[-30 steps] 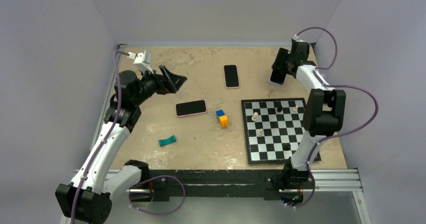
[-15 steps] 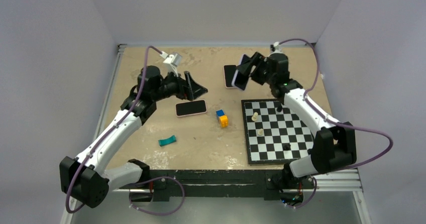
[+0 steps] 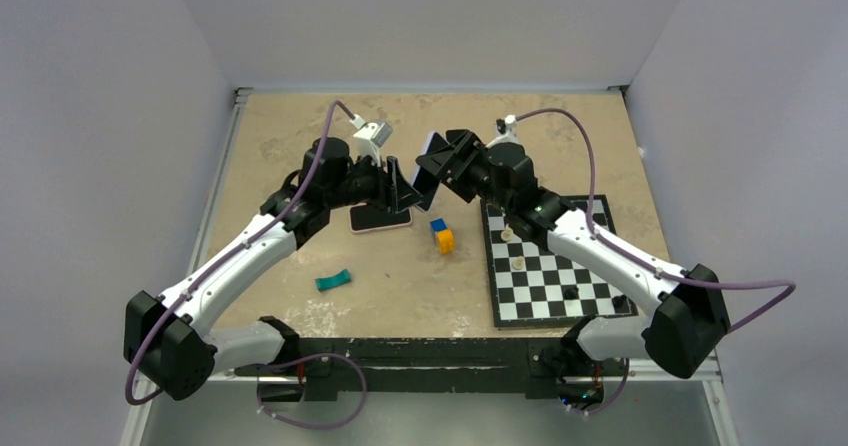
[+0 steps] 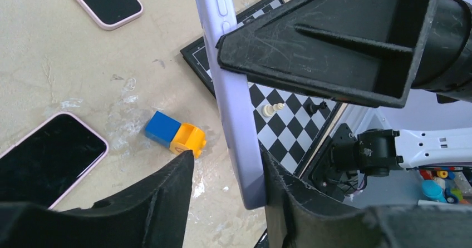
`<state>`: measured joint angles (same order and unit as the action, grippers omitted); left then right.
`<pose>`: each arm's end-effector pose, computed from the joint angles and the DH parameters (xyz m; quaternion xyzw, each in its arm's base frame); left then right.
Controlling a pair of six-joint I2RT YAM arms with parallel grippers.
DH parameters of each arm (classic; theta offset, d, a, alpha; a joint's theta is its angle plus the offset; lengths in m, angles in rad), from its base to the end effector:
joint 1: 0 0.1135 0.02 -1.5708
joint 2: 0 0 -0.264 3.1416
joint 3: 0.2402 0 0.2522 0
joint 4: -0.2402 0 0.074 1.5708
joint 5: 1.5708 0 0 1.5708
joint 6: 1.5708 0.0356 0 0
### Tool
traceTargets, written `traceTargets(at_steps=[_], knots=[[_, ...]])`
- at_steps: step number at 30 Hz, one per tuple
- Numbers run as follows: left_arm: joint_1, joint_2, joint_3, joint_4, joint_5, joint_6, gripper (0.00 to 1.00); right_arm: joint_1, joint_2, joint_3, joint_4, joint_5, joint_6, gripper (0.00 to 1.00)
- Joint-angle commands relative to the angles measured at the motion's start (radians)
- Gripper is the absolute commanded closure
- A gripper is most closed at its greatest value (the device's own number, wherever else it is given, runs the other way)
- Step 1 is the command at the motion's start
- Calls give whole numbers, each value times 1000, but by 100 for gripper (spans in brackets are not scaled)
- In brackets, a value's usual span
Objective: Take the phone out of the phone case
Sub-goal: Pick up the phone at the center of the board.
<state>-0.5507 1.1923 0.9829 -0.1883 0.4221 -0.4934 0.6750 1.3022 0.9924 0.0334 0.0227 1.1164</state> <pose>0.2247 -0.1551 0.3253 0.1392 0.8107 -0.4211 0.3821 0.2402 0.1912 0.3206 0.1813 0.7769 0.4650 0.3839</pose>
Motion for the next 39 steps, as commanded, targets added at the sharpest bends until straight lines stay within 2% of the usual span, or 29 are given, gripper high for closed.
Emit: traceTargets(at_steps=[1, 4, 7, 11, 12, 13, 15, 16, 17, 20, 22, 25, 29, 32, 39], knots=[[-9, -17, 44, -13, -51, 28, 50, 74, -54, 10, 85, 119, 88, 100], [-17, -23, 42, -20, -69, 35, 55, 122, -59, 20, 67, 170, 96, 100], [-24, -28, 46, -22, -65, 53, 65, 149, -54, 35, 52, 188, 91, 100], [-24, -31, 53, -31, -40, 65, 95, 152, -85, 24, 61, 179, 32, 98], [-24, -33, 51, -27, -27, 65, 100, 152, -105, 14, 74, 171, -13, 81], [-25, -36, 49, -20, -8, 65, 100, 152, -125, 2, 91, 161, -75, 57], [-24, -47, 45, 0, 32, 68, 100, 139, -163, 2, 77, 132, -215, 26], [-24, -53, 40, 22, 56, 68, 100, 134, -183, 5, 49, 129, -280, 12], [-24, -63, 34, 43, 84, 67, 100, 122, -204, 4, 29, 107, -343, 10], [-24, -79, 22, 100, 161, 50, 100, 30, -268, -23, -18, -35, -458, 7], [-24, -82, 20, 127, 204, 41, 100, -78, -317, -64, -20, -176, -481, 7], [-24, -85, 8, 191, 267, 17, 100, -156, -397, -129, 25, -326, -520, 7], [-24, -76, -17, 296, 340, -44, 100, -211, -438, -182, 143, -512, -531, 9], [-23, -71, -33, 352, 373, -79, 100, -236, -429, -209, 228, -583, -483, 10], [-24, -57, -53, 447, 420, -145, 100, -250, -312, -239, 466, -826, -391, 26]])
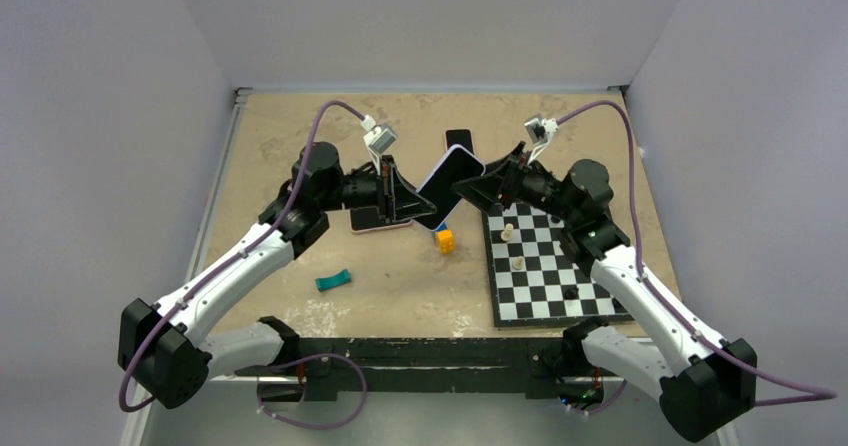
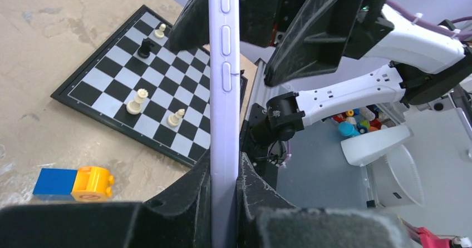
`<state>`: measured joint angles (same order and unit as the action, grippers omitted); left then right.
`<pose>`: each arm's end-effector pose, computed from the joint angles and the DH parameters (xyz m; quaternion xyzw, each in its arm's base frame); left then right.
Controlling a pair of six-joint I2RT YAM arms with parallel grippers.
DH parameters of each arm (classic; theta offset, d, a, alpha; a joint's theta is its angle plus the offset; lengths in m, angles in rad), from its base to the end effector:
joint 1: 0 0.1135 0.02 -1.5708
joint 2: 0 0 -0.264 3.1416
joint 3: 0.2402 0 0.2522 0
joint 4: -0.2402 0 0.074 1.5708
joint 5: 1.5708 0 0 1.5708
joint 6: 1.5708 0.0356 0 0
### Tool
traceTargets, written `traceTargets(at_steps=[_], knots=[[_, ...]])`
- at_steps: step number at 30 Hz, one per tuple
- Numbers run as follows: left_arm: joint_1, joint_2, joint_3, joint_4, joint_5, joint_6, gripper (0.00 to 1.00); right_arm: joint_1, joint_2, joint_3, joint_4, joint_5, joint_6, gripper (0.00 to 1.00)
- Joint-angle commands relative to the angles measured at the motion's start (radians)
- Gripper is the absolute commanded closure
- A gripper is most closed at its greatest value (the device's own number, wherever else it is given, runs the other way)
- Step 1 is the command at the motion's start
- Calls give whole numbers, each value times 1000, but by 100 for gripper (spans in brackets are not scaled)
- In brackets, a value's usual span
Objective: Take the phone out of the phone case
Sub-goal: Pick up the phone at the center of the board.
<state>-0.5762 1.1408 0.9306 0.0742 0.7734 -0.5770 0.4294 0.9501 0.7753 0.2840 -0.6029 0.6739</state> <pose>0.2050 -0.1628 0.3475 0.2477 0.6980 -0.5702 0.3555 0.1924 0.1103 0.3560 -0.1417 0.6596 0.5414 0.5017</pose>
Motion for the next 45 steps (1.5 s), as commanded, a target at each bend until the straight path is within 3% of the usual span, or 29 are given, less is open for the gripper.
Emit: traceTargets(at_steps=[1, 7, 9, 13, 16, 20, 24, 29, 34, 39, 43, 44, 45], knots=[[1, -5, -2, 188, 71, -66, 100, -4, 41, -30, 243, -205, 62, 26], [1, -7, -15, 218, 63, -88, 100, -4, 24, -56, 288, -169, 80, 27], [3, -16, -35, 263, 44, -128, 100, -4, 33, -94, 381, -169, 144, 30], [5, -73, -134, 391, -65, -197, 100, 3, 64, -174, 595, -152, 270, 27], [7, -116, -212, 525, -133, -249, 100, 45, 114, -178, 629, -160, 267, 27], [16, -142, -229, 540, -158, -251, 100, 113, 148, -184, 654, -162, 240, 31], [47, -145, -239, 586, -145, -282, 100, 158, 194, -178, 684, -168, 230, 39], [67, -126, -252, 666, -119, -343, 100, 174, 284, -185, 839, -178, 295, 53], [67, -95, -256, 734, -91, -398, 100, 181, 370, -147, 941, -170, 341, 59], [67, -72, -250, 749, -76, -421, 100, 182, 392, -115, 947, -154, 337, 67], [67, -65, -244, 732, -77, -423, 100, 182, 372, -102, 907, -139, 302, 67], [67, -65, -243, 727, -79, -424, 100, 183, 368, -95, 880, -139, 291, 71], [67, -65, -238, 711, -81, -425, 100, 182, 367, -87, 855, -142, 278, 91]])
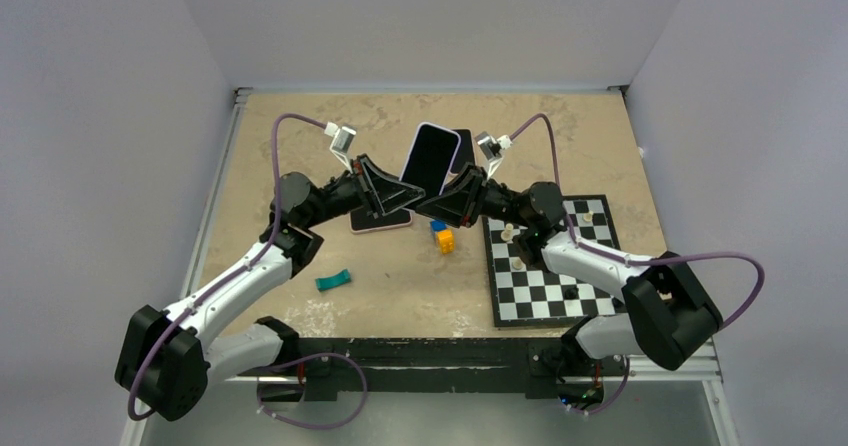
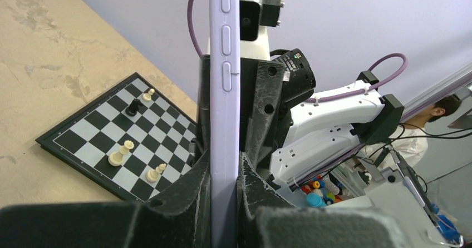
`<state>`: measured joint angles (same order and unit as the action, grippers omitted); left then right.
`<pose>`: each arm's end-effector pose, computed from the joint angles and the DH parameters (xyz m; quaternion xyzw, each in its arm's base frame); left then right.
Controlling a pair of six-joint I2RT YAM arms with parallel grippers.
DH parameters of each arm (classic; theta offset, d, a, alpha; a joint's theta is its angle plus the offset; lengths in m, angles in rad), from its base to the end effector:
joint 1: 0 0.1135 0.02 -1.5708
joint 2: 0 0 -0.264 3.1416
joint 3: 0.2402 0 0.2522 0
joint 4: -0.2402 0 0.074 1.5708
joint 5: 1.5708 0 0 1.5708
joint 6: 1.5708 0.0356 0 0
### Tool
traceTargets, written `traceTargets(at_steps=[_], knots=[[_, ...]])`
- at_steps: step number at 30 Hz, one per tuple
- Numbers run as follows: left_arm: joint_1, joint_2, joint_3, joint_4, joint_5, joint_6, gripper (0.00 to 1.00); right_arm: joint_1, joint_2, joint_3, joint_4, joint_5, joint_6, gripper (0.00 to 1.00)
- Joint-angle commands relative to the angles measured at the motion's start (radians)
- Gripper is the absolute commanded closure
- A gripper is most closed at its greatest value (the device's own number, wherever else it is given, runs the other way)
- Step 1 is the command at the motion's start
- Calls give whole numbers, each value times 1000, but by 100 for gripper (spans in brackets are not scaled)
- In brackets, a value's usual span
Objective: Take the phone out of the phone case
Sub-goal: Pick up the phone at the center of the board, then remove the phone case from the phone.
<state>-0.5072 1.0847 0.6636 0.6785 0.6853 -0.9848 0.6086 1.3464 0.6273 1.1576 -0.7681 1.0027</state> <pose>0.2014 -0.1377 0.3274 0.1225 0.6216 -0.6569 0.4086 0.2117 0.1777 0.2970 -0.2127 0.5496 0.7036 0.3970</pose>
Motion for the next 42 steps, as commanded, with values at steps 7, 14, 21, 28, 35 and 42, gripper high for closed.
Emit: traceTargets(at_steps=[7, 14, 21, 28, 35, 42], knots=[[16, -33, 176, -274, 24, 152, 49, 3, -69, 66, -219, -56, -187, 100], [32, -31, 265, -449, 70, 278, 54, 3, -123, 92, -419, -130, -294, 100], [37, 0, 311, -486, 151, 309, 60, 7, -111, 103, -475, -202, -309, 100], [36, 32, 339, -525, 184, 334, 58, 13, -130, 125, -594, -214, -379, 100], [42, 38, 343, -532, 187, 341, 75, 26, -123, 136, -637, -223, -411, 100], [45, 49, 373, -585, 195, 351, 76, 33, -127, 158, -698, -224, -443, 100]])
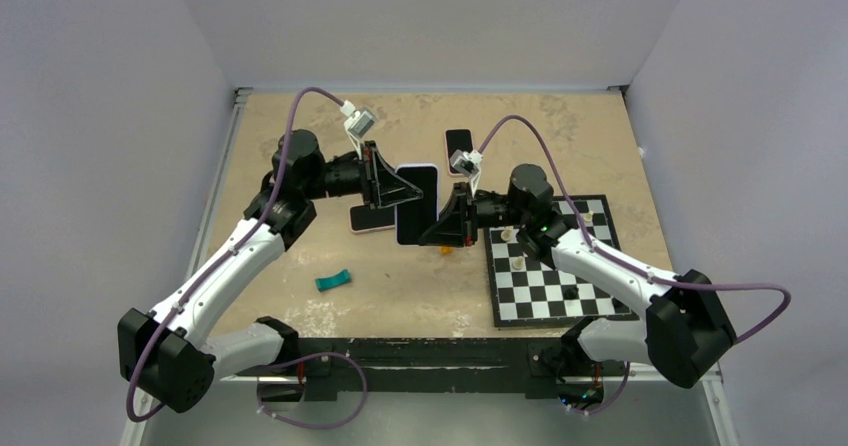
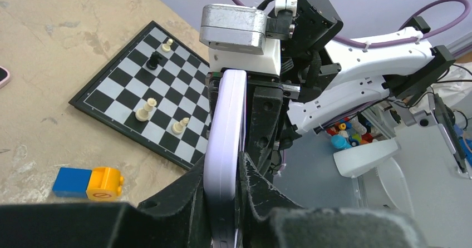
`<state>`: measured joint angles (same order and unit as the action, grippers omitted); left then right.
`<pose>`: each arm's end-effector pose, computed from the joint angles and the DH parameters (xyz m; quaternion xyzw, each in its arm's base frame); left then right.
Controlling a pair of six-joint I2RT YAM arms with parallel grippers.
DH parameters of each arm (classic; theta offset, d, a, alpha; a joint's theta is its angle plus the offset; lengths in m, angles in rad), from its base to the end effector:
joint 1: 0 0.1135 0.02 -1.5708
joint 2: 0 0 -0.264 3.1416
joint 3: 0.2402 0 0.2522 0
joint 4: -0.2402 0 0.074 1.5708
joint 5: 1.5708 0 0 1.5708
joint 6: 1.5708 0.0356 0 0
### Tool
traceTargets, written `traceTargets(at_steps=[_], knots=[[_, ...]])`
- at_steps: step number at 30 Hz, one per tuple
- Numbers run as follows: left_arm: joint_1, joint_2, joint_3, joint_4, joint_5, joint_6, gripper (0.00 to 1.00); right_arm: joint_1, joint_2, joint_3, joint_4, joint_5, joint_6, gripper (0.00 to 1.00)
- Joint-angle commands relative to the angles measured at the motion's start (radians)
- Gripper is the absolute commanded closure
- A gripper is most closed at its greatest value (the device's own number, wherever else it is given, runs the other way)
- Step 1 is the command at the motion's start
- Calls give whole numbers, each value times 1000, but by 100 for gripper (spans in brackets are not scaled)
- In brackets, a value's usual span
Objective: Take the phone out of the phone case
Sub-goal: Remove the phone case from the phone.
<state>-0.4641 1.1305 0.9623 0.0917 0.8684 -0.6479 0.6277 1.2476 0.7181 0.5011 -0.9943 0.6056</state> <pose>0.2165 -0.1388 0.3631 0.2236 0.6890 -0.5875 0.3607 0.2020 0.1835 0.2892 -0.3394 0.6266 0.6333 0.3020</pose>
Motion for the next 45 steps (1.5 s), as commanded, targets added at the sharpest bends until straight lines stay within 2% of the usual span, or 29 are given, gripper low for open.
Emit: traceTargets(at_steps=[1, 3, 6, 8, 11, 12, 16, 18, 20, 22, 24, 26, 29, 34, 39, 45], knots=[[2, 10, 73, 15, 17, 0, 71, 16, -29, 72, -53, 0, -50, 100], [2, 22, 73, 36, 30, -23, 66, 18, -35, 73, -58, -1, -53, 100], [3, 47, 91, 36, 59, -42, 70, 21, -38, 82, -74, -2, -61, 100], [1, 56, 105, 26, 75, -44, 79, 22, -36, 88, -79, -11, -63, 100], [-1, 49, 127, -10, 81, -41, 100, 22, -39, 97, -90, 4, -65, 100], [-1, 41, 136, -36, 71, -39, 100, 22, -40, 106, -109, 20, -65, 100], [3, 4, 195, -277, -29, -57, 100, 22, -48, 110, -104, 70, -23, 61], [15, -22, 192, -331, -86, -111, 100, 21, -51, 85, -10, 62, 51, 54], [33, -59, 161, -338, -152, -190, 100, 22, -55, 62, 74, 52, 115, 52], [39, -103, 106, -263, -189, -258, 100, 22, -59, 56, 119, 50, 159, 52], [46, -131, 55, -132, -170, -317, 100, 22, -66, 44, 190, 35, 207, 55], [59, -131, 56, -70, -134, -345, 100, 22, -72, 40, 226, 4, 228, 59], [71, -114, 96, -79, -76, -339, 100, 21, -68, 62, 161, -61, 176, 63], [80, -98, 145, -131, -6, -284, 100, 23, -66, 87, 26, -135, 55, 58], [85, -84, 188, -171, 47, -238, 100, 25, -60, 94, 29, -175, 44, 68], [85, -64, 206, -158, 72, -247, 100, 48, -19, 137, 47, -190, 48, 70]])
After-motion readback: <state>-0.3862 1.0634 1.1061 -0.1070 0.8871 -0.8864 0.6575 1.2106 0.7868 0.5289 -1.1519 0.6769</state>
